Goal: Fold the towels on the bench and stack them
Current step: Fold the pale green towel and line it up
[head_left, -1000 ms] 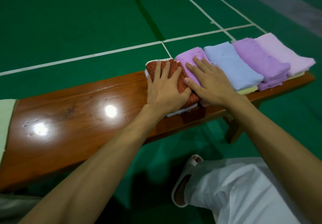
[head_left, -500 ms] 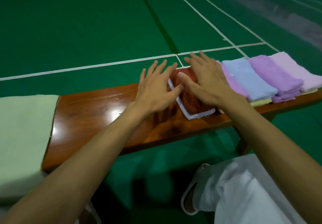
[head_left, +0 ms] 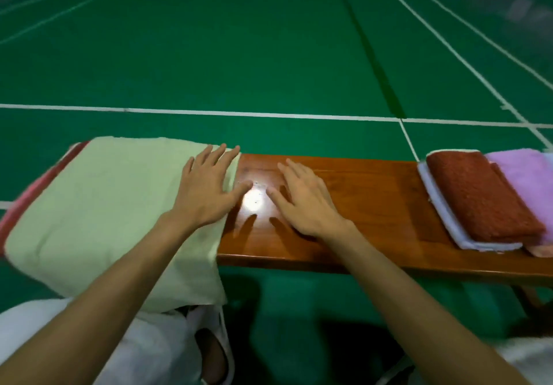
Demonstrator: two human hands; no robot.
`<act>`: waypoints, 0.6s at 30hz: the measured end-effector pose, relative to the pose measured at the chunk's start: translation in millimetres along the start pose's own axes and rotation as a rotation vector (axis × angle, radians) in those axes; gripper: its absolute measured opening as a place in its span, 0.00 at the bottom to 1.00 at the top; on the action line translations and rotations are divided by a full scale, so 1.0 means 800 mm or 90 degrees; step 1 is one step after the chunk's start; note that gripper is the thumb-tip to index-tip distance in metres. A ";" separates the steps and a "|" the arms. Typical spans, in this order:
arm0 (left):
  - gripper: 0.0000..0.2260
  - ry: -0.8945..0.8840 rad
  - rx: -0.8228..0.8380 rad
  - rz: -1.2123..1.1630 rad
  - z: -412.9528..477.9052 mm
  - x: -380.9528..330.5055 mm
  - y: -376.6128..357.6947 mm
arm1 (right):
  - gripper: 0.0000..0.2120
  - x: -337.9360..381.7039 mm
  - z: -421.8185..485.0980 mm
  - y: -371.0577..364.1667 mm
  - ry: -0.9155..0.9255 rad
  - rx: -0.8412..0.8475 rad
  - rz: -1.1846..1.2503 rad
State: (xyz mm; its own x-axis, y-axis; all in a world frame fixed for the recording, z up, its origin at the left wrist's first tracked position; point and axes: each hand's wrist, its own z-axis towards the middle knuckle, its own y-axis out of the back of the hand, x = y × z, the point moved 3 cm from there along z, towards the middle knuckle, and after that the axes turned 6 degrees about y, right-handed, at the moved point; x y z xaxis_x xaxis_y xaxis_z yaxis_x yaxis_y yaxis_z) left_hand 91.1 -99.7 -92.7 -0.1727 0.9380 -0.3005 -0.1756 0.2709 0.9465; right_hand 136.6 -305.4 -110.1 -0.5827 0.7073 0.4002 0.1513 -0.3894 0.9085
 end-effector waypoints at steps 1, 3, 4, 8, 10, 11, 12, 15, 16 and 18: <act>0.38 0.020 -0.004 0.014 -0.004 0.032 0.005 | 0.32 0.018 0.010 -0.015 0.004 0.003 0.014; 0.37 0.056 0.002 0.034 -0.014 0.090 0.015 | 0.30 0.054 0.030 -0.040 0.017 0.003 0.030; 0.36 0.075 0.007 0.036 -0.018 0.115 0.020 | 0.29 0.071 0.039 -0.049 0.021 0.000 0.030; 0.33 0.148 -0.015 0.018 -0.029 0.192 0.040 | 0.22 0.115 0.064 -0.072 0.011 -0.061 -0.041; 0.30 0.185 -0.050 0.015 -0.036 0.214 0.046 | 0.17 0.121 0.068 -0.075 -0.018 -0.112 -0.047; 0.28 0.210 -0.077 0.018 -0.039 0.222 0.048 | 0.15 0.121 0.068 -0.075 -0.041 -0.132 -0.027; 0.25 0.238 -0.114 0.025 -0.041 0.228 0.051 | 0.13 0.121 0.068 -0.074 -0.067 -0.146 -0.003; 0.20 0.352 -0.243 0.054 -0.043 0.247 0.064 | 0.08 0.117 0.065 -0.073 -0.099 -0.163 0.007; 0.19 0.394 -0.277 0.048 -0.045 0.251 0.070 | 0.07 0.117 0.064 -0.074 -0.099 -0.163 0.004; 0.17 0.450 -0.327 0.013 -0.046 0.257 0.079 | 0.04 0.119 0.064 -0.073 -0.097 -0.164 -0.003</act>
State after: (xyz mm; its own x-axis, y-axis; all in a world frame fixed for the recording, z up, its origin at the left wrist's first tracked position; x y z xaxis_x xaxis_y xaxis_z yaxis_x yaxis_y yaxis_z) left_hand 9.1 102.6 -99.1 -0.7117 0.5416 -0.4475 -0.5512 -0.0355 0.8337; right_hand 113.0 -185.2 -119.3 -0.4528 0.7826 0.4271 -0.0709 -0.5092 0.8578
